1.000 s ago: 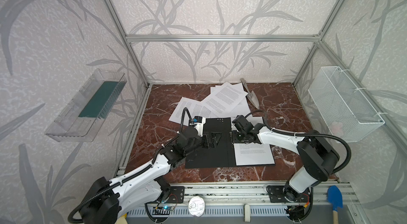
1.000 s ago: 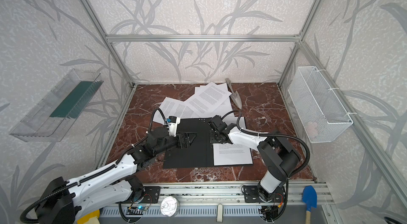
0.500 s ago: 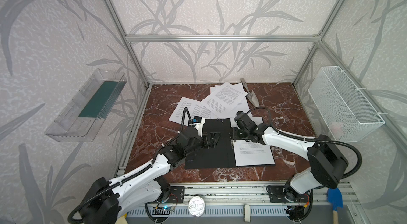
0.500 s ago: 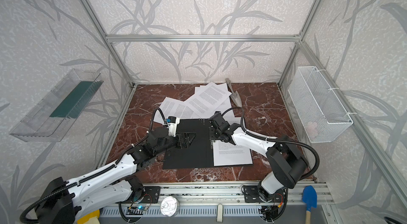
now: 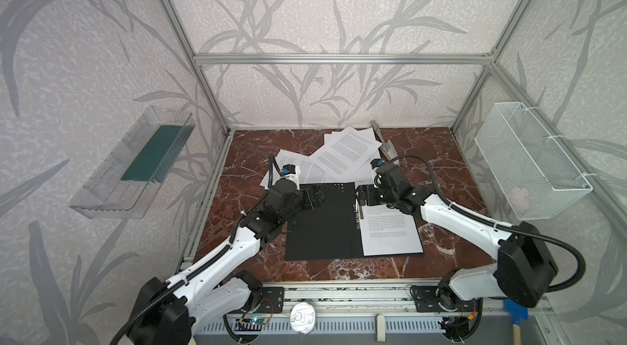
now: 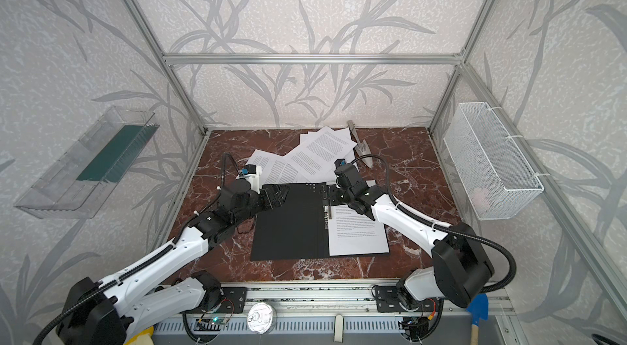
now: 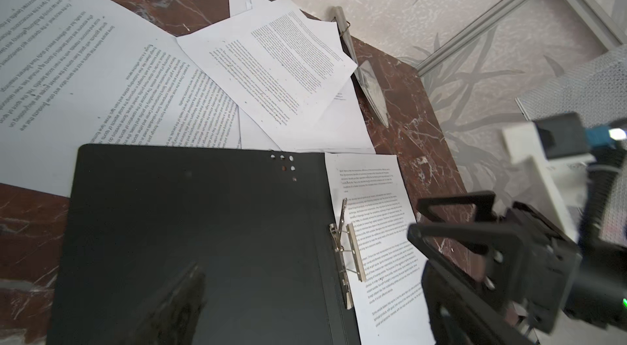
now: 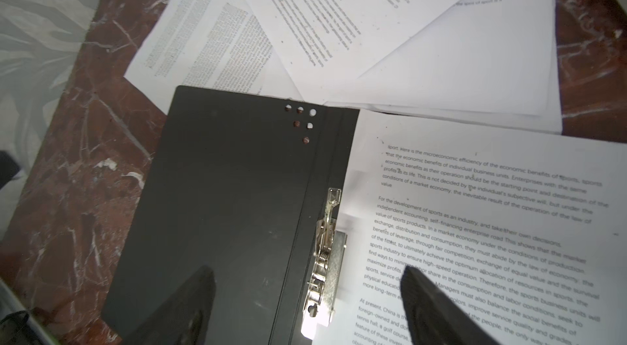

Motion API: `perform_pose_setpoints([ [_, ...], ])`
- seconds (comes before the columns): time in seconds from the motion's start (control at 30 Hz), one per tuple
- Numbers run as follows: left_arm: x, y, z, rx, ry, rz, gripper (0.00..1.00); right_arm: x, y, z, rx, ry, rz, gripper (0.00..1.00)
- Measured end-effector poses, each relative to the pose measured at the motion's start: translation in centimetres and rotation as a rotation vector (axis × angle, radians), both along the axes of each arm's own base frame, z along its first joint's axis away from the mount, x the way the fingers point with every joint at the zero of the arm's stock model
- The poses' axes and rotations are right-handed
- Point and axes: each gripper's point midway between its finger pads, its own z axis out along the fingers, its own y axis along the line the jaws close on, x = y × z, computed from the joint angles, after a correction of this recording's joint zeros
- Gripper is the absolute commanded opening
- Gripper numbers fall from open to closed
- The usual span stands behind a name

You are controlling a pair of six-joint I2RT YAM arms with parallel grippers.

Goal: Put the files into the folder

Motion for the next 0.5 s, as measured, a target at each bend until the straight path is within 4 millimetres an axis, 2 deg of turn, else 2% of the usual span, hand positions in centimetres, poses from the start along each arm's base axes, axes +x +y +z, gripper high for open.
perform_pose_setpoints([
  [0.03, 0.8, 0.0, -0.1, 0.000, 0.013, 0.011, 0.98, -0.4, -0.2, 0.6, 0.019, -0.014, 0.011, 0.99],
  [0.13, 3.5, -0.1, -1.1, 0.003, 0.075, 0.039, 0.96, -1.6, -1.3, 1.0, 0.052, -0.044, 0.023, 0.99],
  [0.2, 6.0, 0.1, -2.0, -0.002, 0.117, 0.064, 0.95, -2.5, -2.0, 0.4, 0.061, -0.045, 0.028, 0.99],
  [0.37, 13.5, 2.2, -5.1, -0.005, 0.219, 0.129, 0.90, -4.4, -2.8, -1.7, 0.071, -0.034, 0.064, 0.99],
  [0.5, 19.9, 4.5, -7.1, 0.004, 0.264, 0.130, 0.88, -4.5, -2.7, -1.7, 0.084, -0.064, 0.085, 0.99],
])
